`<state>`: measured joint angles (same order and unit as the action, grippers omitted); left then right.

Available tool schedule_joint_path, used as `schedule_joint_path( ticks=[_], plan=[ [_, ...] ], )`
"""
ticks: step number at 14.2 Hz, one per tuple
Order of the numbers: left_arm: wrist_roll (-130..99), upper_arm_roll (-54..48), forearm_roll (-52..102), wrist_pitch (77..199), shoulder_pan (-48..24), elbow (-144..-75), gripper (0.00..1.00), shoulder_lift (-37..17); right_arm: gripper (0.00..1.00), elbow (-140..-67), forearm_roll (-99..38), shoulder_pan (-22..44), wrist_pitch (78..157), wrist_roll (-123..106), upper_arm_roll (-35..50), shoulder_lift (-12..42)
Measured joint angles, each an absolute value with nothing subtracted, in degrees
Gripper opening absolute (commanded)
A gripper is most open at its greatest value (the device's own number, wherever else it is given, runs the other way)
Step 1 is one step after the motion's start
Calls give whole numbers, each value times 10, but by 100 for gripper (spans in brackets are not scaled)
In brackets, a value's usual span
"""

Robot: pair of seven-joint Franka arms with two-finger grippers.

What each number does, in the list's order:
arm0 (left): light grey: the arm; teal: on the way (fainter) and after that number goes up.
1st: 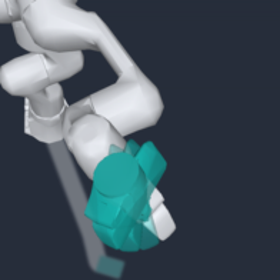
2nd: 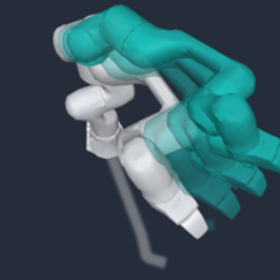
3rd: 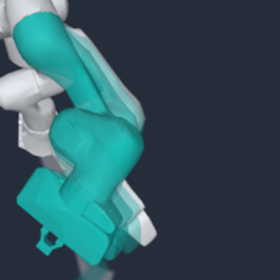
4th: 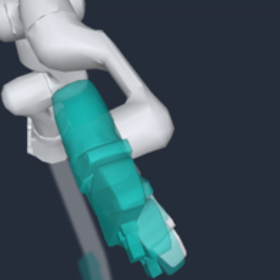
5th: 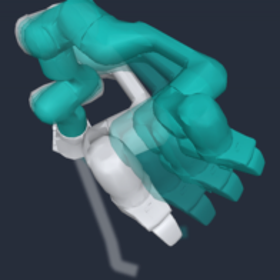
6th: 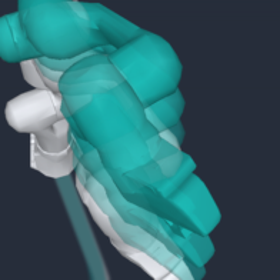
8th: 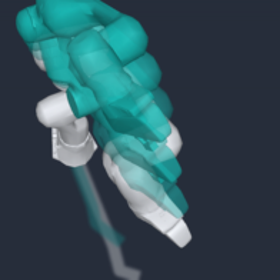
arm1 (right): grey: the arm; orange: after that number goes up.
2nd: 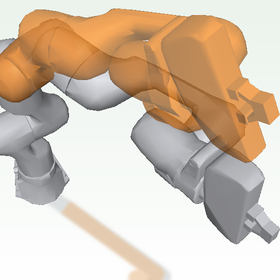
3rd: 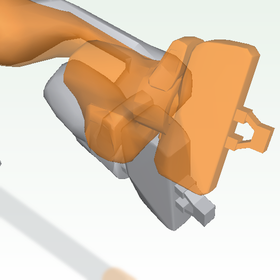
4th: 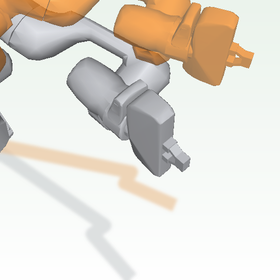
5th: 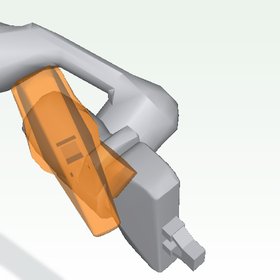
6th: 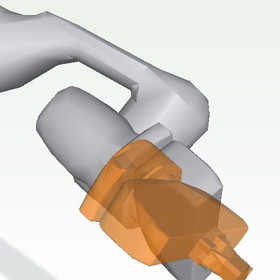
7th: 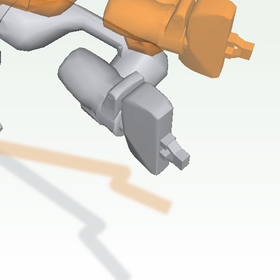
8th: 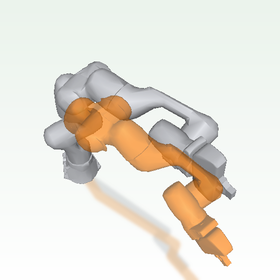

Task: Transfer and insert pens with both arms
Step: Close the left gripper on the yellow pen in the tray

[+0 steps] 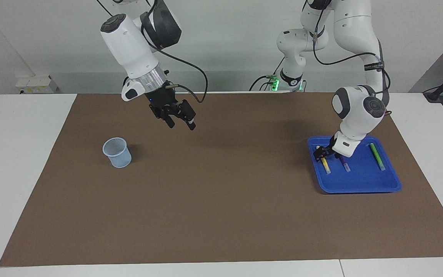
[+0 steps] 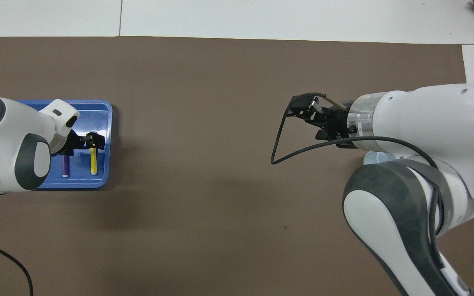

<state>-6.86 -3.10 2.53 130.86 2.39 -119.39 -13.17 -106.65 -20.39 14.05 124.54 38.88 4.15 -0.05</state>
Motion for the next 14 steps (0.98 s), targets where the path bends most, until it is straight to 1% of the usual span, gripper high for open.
schedule_joint_path(
  ticks=[2, 3, 4, 5, 6, 8, 11, 12, 14],
  plan=[
    [-68, -31, 25, 1309, 26, -1188, 95, -134, 100, -1066, -204, 144, 1245, 389, 42, 0],
    [-68, -31, 25, 1311, 26, -1187, 87, -136, 100, -1066, -204, 146, 1246, 389, 41, 0],
    [-68, -32, 25, 1318, 25, -1188, 76, -140, 100, -1066, -204, 148, 1246, 389, 41, -1],
    [-68, -33, 25, 1330, 25, -1189, 69, -147, 100, -1066, -204, 149, 1246, 389, 41, -1],
    [-68, -34, 25, 1341, 25, -1190, 59, -155, 100, -1066, -204, 149, 1246, 389, 41, -1],
    [-68, -35, 26, 1353, 24, -1189, 32, -162, 100, -1066, -204, 149, 1246, 389, 41, -1],
    [-68, -36, 26, 1353, 24, -1188, 3, -161, 100, -1066, -204, 149, 1246, 389, 41, -1],
    [-68, -35, 26, 1353, 24, -1188, 0, -161, 100, -1066, -204, 149, 1246, 389, 41, -1],
    [-68, -35, 26, 1353, 24, -1188, 0, -162, 100, -1066, -204, 149, 1246, 389, 41, -1]
  ],
)
